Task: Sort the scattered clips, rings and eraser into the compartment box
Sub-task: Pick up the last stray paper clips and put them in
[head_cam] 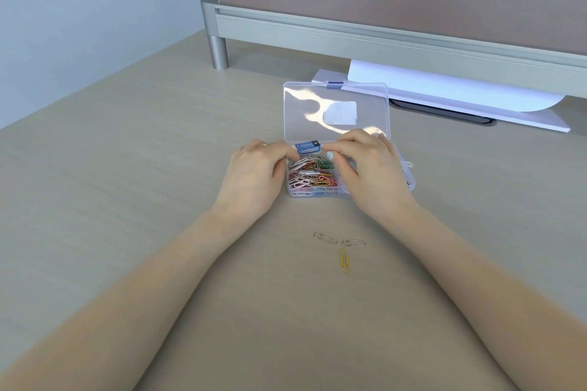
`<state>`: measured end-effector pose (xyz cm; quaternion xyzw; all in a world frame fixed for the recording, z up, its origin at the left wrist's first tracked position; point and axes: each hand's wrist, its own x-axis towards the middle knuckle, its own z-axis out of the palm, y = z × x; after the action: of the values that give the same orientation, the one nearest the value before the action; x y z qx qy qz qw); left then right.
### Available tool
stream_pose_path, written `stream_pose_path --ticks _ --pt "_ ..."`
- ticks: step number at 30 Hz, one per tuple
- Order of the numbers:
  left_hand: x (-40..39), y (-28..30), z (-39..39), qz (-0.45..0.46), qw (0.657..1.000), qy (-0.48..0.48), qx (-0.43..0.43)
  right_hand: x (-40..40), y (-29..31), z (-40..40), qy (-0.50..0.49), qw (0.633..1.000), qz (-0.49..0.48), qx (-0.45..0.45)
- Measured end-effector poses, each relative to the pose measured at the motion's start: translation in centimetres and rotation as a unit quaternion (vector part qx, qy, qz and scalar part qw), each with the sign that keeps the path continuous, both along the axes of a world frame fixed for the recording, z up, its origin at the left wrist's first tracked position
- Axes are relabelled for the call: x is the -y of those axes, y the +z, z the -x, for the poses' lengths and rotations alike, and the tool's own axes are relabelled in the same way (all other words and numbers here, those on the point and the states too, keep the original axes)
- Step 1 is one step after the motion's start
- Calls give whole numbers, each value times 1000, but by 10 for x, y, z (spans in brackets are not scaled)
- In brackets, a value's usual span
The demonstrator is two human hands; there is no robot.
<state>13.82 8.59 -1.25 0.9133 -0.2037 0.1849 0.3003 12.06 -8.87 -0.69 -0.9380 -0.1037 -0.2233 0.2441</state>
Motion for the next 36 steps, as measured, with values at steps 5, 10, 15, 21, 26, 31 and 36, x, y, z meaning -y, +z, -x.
stream_pose_path --ticks 5,10,15,21,26,31,36 --pt "-1 1 4 -27 999 -22 19 11 1 36 62 996 -70 5" --pt "-9 5 18 -11 998 -41 41 18 -10 90 55 993 -49 -97" --pt "-2 8 52 -49 983 -173 -31 16 -14 114 16 989 43 -141" --pt "7 1 67 -76 973 -187 -116 18 -17 108 12 990 31 -134" --pt "14 2 71 -61 979 -164 -103 23 -16 101 25 990 -32 -135" --pt "18 3 73 -110 978 -168 -58 24 -9 97 30 987 -41 -154" --pt "17 4 71 -54 981 -160 -96 21 -1 95 47 984 30 -167"
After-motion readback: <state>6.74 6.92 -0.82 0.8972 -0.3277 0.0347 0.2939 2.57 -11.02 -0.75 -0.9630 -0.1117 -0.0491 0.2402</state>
